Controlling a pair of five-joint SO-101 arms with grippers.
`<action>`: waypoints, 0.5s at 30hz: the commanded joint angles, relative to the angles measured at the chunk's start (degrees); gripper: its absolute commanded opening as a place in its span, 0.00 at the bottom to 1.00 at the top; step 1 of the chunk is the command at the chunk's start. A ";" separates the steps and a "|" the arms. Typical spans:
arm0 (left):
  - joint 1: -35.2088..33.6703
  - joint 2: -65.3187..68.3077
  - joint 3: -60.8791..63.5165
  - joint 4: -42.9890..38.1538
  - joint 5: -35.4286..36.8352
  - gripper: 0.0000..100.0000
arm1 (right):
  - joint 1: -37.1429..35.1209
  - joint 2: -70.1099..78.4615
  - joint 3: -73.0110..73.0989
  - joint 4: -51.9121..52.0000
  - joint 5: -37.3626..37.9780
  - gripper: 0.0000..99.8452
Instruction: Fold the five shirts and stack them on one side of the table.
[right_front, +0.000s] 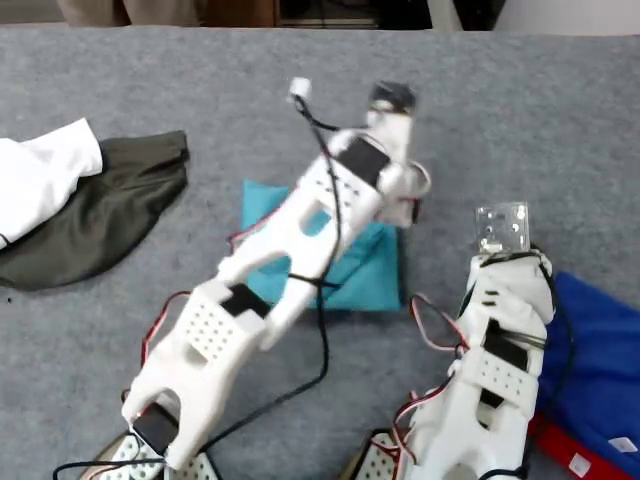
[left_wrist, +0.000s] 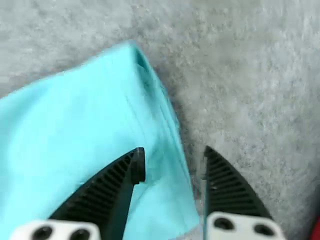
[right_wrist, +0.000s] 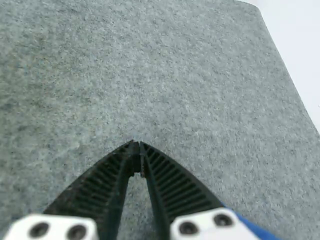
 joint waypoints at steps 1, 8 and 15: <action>-4.66 -0.92 -6.68 3.25 0.79 0.20 | 0.57 0.04 0.13 -1.23 -0.62 0.00; -16.09 -0.57 -4.84 8.79 0.79 0.07 | -0.57 0.04 -0.31 0.79 -0.18 0.00; -24.35 -0.66 8.09 8.88 -3.43 0.02 | -9.54 0.04 -21.14 28.48 -0.09 0.00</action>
